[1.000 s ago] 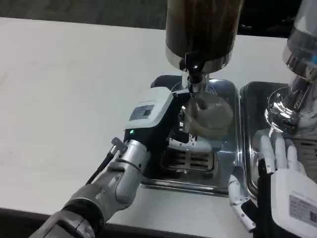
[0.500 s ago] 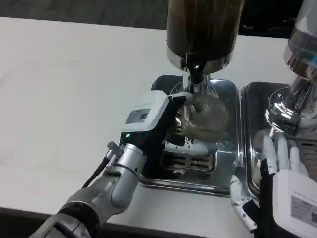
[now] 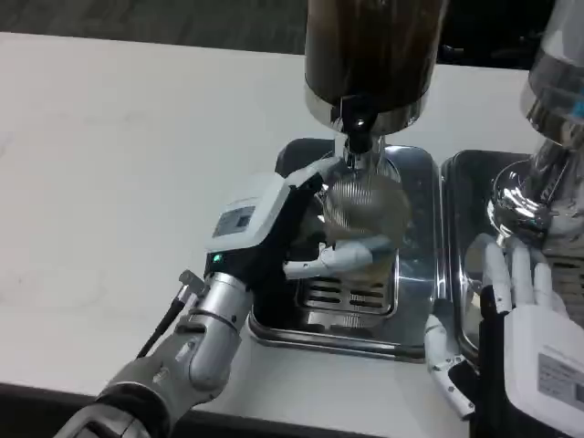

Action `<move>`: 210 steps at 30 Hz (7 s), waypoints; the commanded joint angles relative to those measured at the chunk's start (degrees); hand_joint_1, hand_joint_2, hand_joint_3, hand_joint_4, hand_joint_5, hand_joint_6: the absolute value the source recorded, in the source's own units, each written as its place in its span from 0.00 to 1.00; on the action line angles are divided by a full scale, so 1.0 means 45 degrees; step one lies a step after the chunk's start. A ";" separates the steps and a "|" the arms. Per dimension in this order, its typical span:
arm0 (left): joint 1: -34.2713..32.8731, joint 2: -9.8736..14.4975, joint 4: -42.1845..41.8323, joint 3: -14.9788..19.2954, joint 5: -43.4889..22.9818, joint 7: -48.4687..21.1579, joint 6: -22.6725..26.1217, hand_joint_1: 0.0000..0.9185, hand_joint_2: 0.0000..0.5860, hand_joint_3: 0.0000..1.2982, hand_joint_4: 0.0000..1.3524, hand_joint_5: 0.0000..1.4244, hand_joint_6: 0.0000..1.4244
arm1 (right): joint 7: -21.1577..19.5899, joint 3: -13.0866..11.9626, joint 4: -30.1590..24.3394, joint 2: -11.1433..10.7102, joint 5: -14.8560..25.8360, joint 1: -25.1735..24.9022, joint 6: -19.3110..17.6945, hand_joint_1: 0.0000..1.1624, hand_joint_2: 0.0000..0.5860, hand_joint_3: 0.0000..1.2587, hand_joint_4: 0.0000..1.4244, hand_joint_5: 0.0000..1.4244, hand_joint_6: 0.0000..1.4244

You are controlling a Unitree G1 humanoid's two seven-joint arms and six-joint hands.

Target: Grasp the cup under the faucet to collect the drink, then remove the cup.

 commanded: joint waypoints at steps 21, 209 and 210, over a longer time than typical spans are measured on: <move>0.2790 0.2128 -0.2814 0.2568 -0.1841 -0.0146 -0.3293 0.00 0.00 0.04 0.03 0.19 0.13 | 0.0232 -0.0357 0.0745 -0.0721 0.0657 -0.0977 -0.0573 0.15 0.85 0.06 0.00 0.00 0.06; 0.8164 0.3258 -1.3147 0.8387 -0.5213 -0.8888 -0.2918 0.00 0.23 0.07 0.00 0.05 0.00 | 0.4075 -0.2887 0.7235 0.0272 0.9131 -0.6508 -0.6651 0.56 0.36 0.00 0.00 0.00 0.00; 0.8318 0.3260 -1.3054 0.8483 -0.5125 -0.8739 -0.2933 0.00 0.23 0.07 0.00 0.05 0.00 | 0.4071 -0.2893 0.7255 0.0289 0.9132 -0.6530 -0.6685 0.56 0.36 0.00 0.00 0.00 0.00</move>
